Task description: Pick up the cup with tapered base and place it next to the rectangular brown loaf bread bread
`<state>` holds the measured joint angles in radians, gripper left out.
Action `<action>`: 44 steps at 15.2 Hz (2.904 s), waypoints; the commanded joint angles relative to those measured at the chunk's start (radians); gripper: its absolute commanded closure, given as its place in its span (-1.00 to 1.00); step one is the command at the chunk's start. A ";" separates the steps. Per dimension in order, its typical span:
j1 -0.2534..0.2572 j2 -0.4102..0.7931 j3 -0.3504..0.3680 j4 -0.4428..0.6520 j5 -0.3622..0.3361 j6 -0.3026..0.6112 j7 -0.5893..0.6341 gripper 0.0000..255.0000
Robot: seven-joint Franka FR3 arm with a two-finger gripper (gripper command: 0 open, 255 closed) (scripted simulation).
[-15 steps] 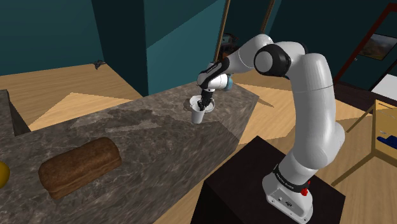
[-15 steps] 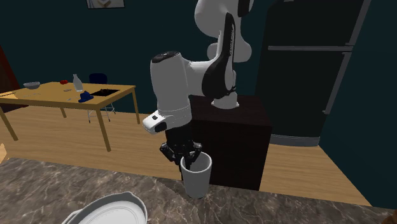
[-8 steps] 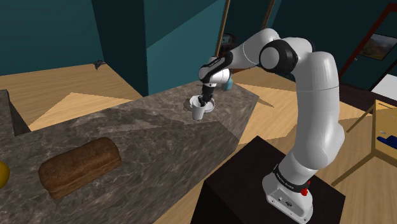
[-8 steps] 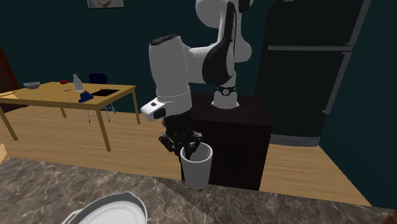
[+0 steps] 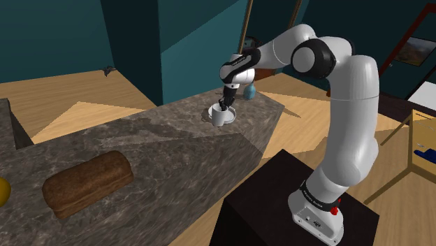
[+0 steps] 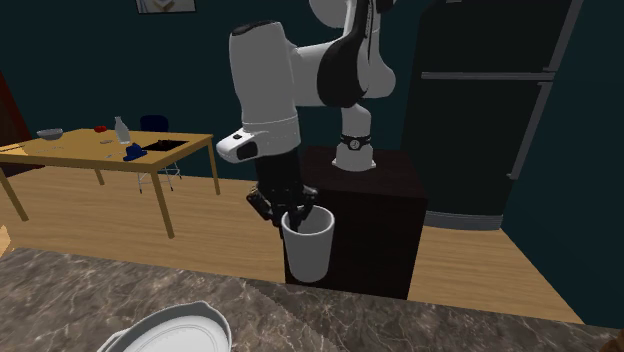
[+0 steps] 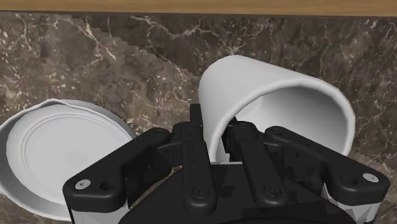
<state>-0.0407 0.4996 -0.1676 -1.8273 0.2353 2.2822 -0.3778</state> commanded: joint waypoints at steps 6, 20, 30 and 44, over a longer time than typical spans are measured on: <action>0.006 -0.056 -0.010 0.016 -0.019 -0.070 0.017 1.00; 0.089 -0.154 0.011 -0.017 -0.052 -0.120 0.143 1.00; 0.240 -0.177 0.078 -0.053 -0.076 -0.081 0.367 1.00; 0.444 -0.075 0.163 0.098 -0.117 -0.098 0.679 1.00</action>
<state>0.3874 0.4076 -0.0097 -1.7604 0.1227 2.1954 0.2751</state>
